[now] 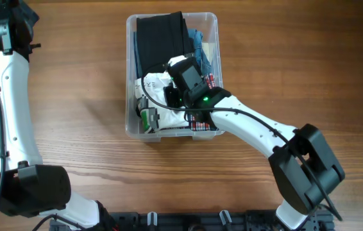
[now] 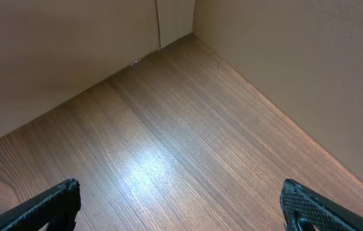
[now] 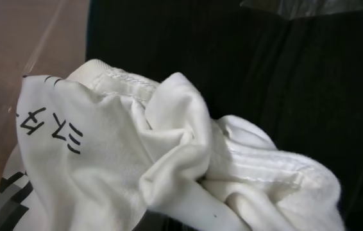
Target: Pack container
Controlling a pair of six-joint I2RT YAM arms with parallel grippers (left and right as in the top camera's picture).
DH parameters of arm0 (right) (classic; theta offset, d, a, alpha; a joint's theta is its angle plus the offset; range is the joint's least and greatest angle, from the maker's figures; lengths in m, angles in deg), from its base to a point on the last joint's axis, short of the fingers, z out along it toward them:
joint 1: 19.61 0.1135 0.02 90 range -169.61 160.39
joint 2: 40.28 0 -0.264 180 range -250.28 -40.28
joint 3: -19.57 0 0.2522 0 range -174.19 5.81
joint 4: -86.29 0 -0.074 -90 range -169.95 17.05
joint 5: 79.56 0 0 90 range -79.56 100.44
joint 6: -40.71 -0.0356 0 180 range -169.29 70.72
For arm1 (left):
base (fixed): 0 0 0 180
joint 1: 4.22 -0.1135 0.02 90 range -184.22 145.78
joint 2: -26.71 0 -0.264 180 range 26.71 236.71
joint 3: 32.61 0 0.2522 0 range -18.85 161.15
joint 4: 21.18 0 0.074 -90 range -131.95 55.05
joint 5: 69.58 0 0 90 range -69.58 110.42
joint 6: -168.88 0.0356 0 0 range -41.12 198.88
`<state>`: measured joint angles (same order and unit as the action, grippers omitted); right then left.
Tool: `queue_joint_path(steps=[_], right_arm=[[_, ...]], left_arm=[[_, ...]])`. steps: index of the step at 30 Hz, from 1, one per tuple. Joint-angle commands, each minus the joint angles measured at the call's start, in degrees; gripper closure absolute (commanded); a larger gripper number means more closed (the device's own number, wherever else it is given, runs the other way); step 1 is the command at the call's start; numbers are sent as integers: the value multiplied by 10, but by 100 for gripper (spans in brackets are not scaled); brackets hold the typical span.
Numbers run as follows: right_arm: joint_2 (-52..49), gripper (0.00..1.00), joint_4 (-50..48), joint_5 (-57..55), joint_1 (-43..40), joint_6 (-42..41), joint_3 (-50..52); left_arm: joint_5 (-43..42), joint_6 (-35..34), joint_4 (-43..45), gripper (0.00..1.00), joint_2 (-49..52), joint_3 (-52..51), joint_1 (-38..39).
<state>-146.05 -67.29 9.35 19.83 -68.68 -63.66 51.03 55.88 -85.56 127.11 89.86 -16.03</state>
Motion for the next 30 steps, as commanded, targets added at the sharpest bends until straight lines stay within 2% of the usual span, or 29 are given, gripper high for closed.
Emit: queue_joint_path(steps=[1,8,12,15,18,25,30], right_arm=[[50,96,21,10,-4,1,9],[233,96,-24,4,-4,44,2],[274,96,-68,-34,-4,102,2],[268,96,-82,-107,-10,119,2],[247,96,-93,-126,-33,119,2],[145,96,-174,-6,-115,124,2],[84,96,-254,72,-143,139,2]], left_arm=[[10,7,2,0,3,0,-3],[10,7,2,0,3,0,-3],[10,7,2,0,3,0,-3],[10,7,2,0,3,0,-3],[10,7,2,0,3,0,-3],[10,7,2,0,3,0,-3],[10,7,2,0,3,0,-3]])
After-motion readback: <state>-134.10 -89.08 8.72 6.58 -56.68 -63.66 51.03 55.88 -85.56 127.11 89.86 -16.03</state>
